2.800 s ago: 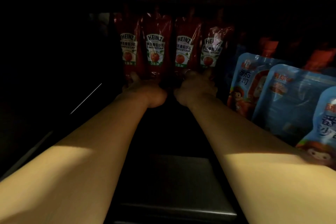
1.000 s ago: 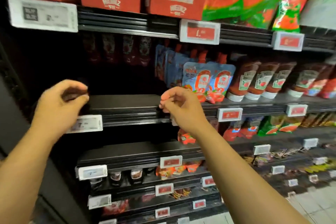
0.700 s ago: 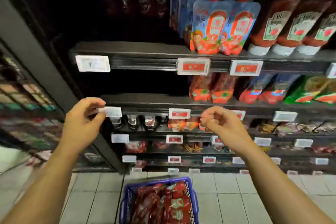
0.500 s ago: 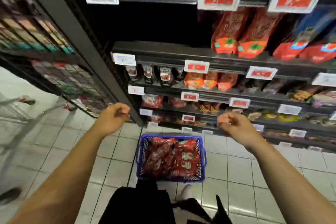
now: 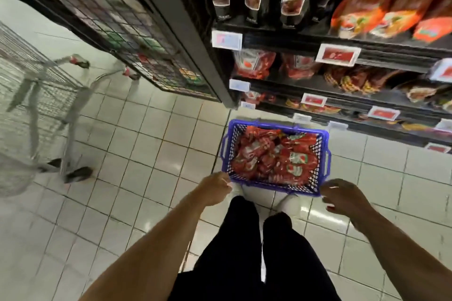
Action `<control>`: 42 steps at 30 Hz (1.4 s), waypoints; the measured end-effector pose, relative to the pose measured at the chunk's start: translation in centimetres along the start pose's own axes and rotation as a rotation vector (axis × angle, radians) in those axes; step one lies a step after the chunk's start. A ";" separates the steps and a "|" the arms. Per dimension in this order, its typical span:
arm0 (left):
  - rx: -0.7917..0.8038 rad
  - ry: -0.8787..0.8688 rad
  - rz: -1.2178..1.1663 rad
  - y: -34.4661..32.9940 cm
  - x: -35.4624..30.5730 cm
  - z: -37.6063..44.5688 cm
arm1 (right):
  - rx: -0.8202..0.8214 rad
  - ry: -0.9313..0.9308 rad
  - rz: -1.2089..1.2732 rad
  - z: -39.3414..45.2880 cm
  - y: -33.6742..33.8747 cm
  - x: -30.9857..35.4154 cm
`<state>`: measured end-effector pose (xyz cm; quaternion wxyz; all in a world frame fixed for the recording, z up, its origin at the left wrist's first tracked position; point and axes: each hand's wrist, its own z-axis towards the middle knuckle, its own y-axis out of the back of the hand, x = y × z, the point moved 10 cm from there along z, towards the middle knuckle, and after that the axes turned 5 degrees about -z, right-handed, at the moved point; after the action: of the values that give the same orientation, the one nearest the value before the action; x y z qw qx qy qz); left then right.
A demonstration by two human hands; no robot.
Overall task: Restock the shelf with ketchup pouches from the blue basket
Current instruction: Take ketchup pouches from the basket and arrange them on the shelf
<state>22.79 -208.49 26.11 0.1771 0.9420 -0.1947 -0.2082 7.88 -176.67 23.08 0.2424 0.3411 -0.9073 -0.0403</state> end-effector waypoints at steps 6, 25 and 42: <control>-0.059 0.014 -0.025 -4.4 3.7 12.1 | -0.052 -0.098 -0.041 10.6 -5.2 -4.6; -0.370 -0.215 0.241 -14.1 4.2 42.3 | -0.265 0.481 -1.039 38.9 -9.7 -5.5; -0.431 -0.290 0.140 -12.0 -1.4 40.5 | -0.268 0.348 -1.197 40.7 -8.3 -6.5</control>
<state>6.47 -207.78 -12.85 0.3576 0.8274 -0.2337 -0.3647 -1.91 -182.60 -17.36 0.3625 0.7573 -0.4941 -0.2257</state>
